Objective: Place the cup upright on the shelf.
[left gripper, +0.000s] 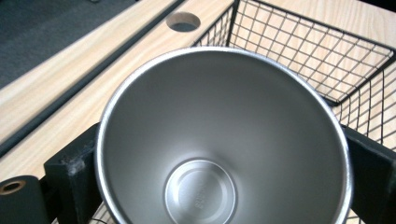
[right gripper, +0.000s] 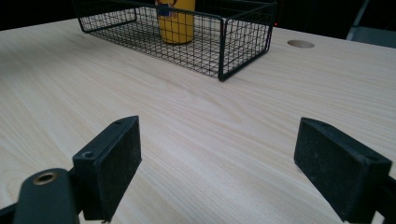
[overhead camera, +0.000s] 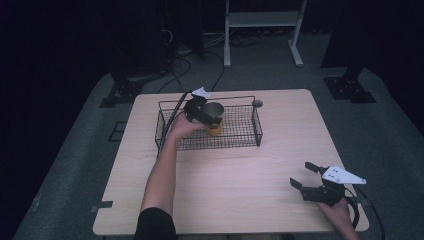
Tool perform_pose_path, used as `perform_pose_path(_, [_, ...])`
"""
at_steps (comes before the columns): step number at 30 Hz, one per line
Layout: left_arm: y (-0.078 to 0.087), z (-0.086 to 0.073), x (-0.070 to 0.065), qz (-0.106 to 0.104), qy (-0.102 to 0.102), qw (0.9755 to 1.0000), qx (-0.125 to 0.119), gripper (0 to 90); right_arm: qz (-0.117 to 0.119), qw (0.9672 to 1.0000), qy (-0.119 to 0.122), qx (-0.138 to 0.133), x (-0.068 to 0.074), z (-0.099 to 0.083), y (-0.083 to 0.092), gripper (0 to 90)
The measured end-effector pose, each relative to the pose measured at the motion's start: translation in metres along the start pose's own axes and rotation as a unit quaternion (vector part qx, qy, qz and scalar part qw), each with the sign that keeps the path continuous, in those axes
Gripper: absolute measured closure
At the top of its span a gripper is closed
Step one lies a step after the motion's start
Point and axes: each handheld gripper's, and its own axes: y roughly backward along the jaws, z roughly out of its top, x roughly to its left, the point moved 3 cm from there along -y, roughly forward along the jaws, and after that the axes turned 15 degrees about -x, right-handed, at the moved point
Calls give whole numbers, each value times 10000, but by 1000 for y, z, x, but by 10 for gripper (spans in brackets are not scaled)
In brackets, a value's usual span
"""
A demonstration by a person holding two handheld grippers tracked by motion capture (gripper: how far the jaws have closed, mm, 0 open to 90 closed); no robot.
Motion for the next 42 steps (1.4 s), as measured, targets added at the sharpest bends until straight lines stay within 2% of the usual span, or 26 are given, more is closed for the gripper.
perform_pose_path(19, [11, 13, -2, 113, -72, 9992, -383, 12, 17, 10000, -2, 0, 0, 0, 0, 139])
perform_pose_path(26, [21, 18, -5, 86, 1, 9976, -693, 12, 58, 9999, -73, -50, -1, 0, 1, 139])
perform_pose_path(34, [34, 18, -12, 16, -13, 9967, -818, 12, 62, 10000, -33, -36, -1, 0, 1, 139])
perform_pose_path(37, [38, 22, -16, 12, -75, 9962, -872, 12, 49, 10000, -36, -20, -1, 0, 0, 139])
perform_pose_path(42, [48, 25, -26, -17, -152, 9939, -1088, 12, 13, 10000, 13, 28, 0, 0, 0, 139])
